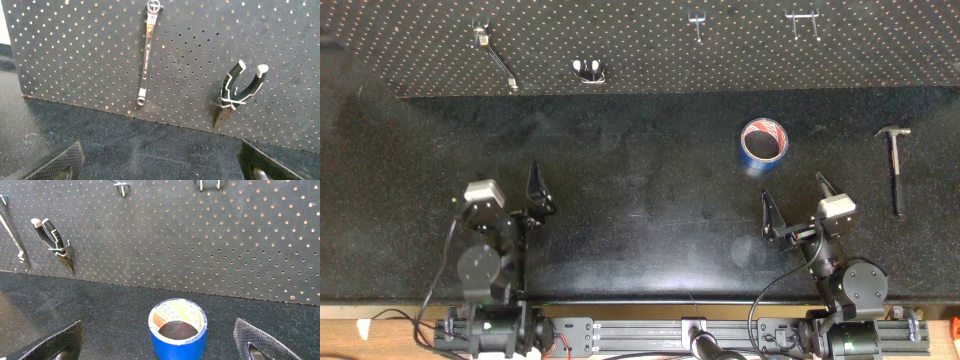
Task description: Place Tools Onto Pegboard
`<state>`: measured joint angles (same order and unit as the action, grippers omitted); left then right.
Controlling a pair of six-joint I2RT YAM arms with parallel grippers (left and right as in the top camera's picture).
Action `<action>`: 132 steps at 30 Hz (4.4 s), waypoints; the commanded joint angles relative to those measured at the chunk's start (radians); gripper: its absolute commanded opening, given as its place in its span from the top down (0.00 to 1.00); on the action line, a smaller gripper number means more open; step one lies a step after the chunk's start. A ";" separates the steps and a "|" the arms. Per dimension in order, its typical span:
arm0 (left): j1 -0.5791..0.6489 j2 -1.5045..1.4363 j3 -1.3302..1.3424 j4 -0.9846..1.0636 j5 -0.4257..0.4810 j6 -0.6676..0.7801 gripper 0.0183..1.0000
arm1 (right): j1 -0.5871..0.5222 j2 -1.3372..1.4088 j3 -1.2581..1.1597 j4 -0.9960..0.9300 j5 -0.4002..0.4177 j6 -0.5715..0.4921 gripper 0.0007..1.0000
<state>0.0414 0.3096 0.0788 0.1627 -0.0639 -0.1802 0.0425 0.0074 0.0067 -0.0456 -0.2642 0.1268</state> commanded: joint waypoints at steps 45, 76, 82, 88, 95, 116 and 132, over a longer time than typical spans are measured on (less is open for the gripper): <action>-0.003 -0.306 -0.073 -0.242 0.043 0.002 0.00 | 0.007 -0.006 0.008 0.050 0.043 0.123 0.02; -0.003 -0.306 -0.073 -0.242 0.043 0.002 0.00 | 0.135 1.381 1.061 -0.606 -0.062 0.104 0.03; -0.003 -0.306 -0.073 -0.242 0.043 0.002 0.00 | 0.149 1.492 1.135 -0.716 -0.018 0.076 0.02; -0.003 -0.306 -0.073 -0.242 0.043 0.002 0.00 | 0.154 1.580 1.135 -0.727 -0.017 0.073 0.02; -0.003 -0.306 -0.073 -0.242 0.043 0.002 0.00 | 0.182 1.650 1.135 -0.724 0.014 0.035 0.01; -0.003 -0.306 -0.073 -0.242 0.043 0.002 0.00 | 0.253 1.374 1.135 -0.370 0.072 0.044 0.92; -0.003 -0.306 -0.073 -0.242 0.043 0.002 0.00 | 0.497 1.456 1.135 0.037 0.515 0.043 0.93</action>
<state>0.0414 0.0128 0.0071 -0.0711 -0.0284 -0.1802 0.5259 1.4494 1.1435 -0.0410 0.1875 0.1738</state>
